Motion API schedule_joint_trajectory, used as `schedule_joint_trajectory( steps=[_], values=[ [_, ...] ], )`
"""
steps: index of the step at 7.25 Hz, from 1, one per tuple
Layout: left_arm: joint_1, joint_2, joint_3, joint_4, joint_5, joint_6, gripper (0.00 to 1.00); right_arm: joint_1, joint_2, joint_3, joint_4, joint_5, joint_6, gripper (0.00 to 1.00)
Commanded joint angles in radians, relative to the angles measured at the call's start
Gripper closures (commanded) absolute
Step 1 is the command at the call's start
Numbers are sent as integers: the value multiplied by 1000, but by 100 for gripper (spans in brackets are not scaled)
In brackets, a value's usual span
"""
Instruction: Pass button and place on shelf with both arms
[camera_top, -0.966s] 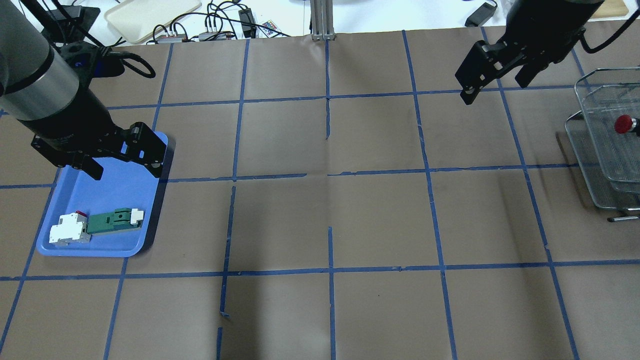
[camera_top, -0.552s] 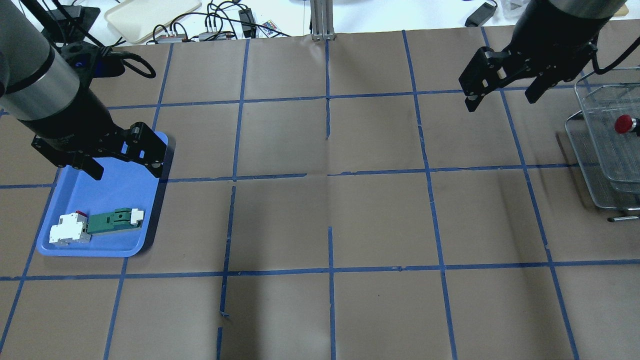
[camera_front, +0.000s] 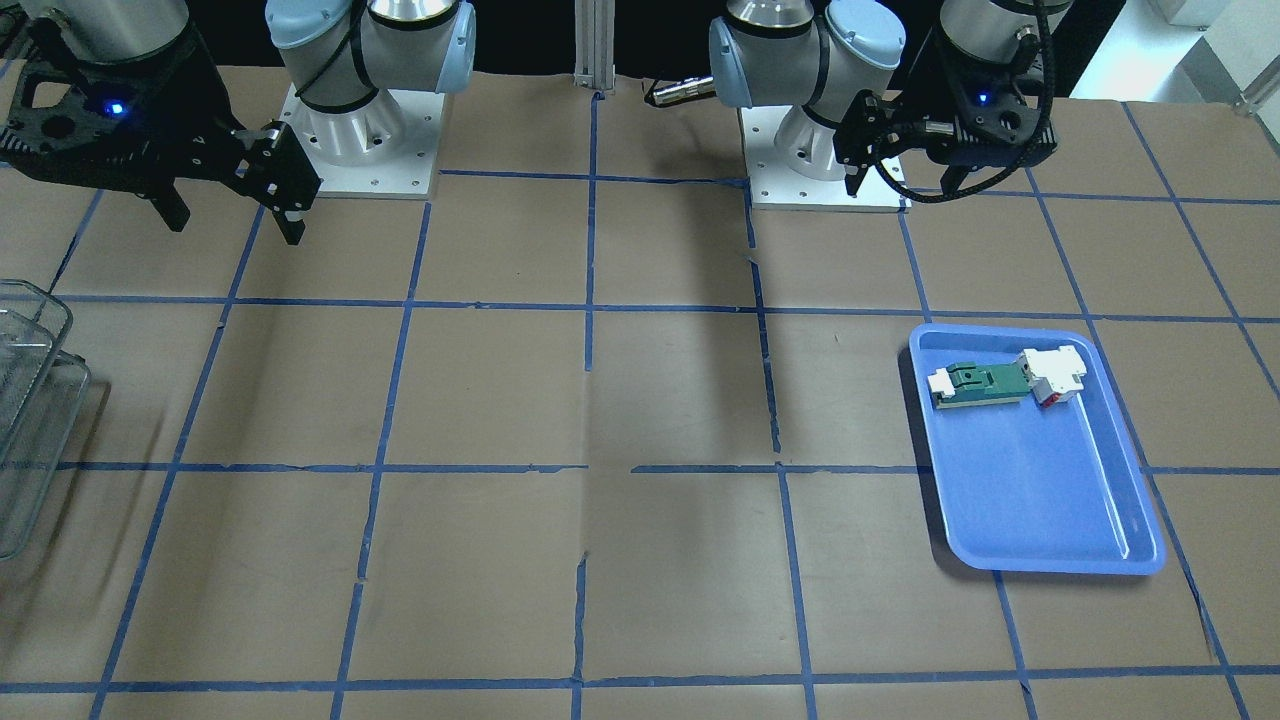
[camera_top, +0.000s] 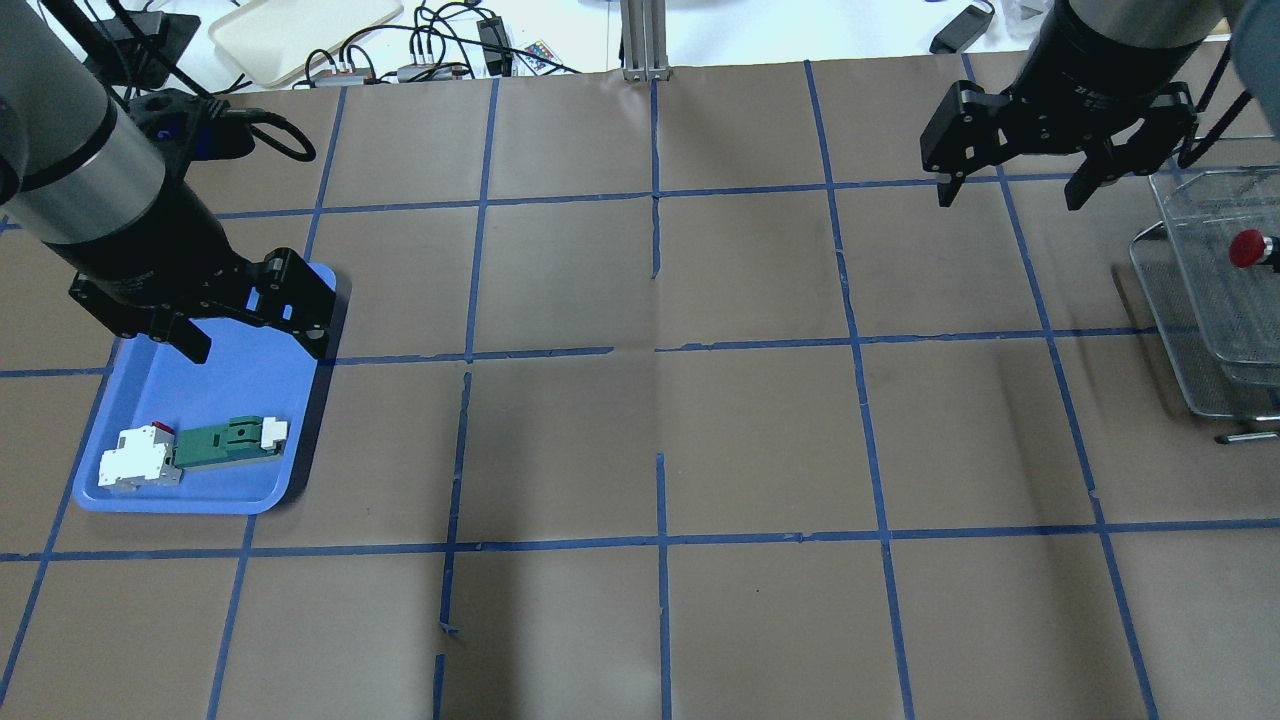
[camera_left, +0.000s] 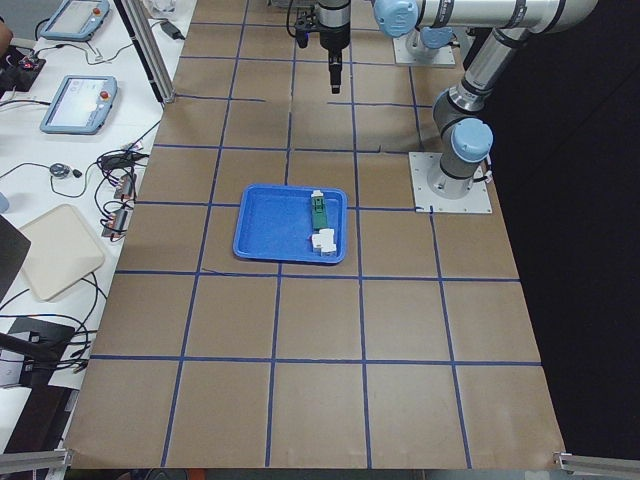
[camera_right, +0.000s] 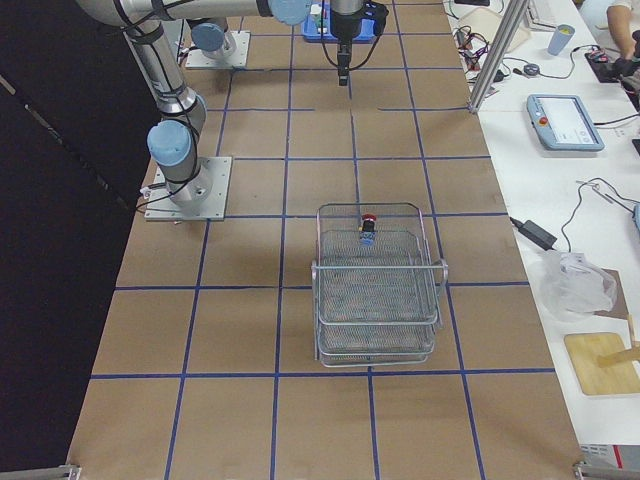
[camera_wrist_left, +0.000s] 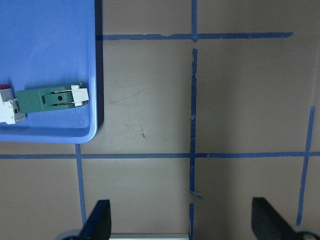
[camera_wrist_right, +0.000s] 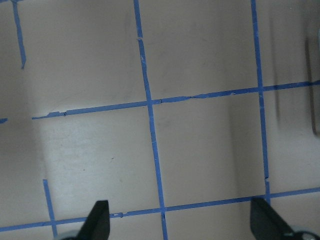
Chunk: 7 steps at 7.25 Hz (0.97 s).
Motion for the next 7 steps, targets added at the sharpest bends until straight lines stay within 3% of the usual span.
schedule_joint_trajectory(
  steps=[1, 7],
  values=[
    [8, -7, 4, 6, 3, 12, 0, 29, 7, -17, -6, 68, 1, 0],
    [10, -11, 4, 38, 0, 30, 0, 43, 19, -27, -7, 1, -84, 0]
  ],
)
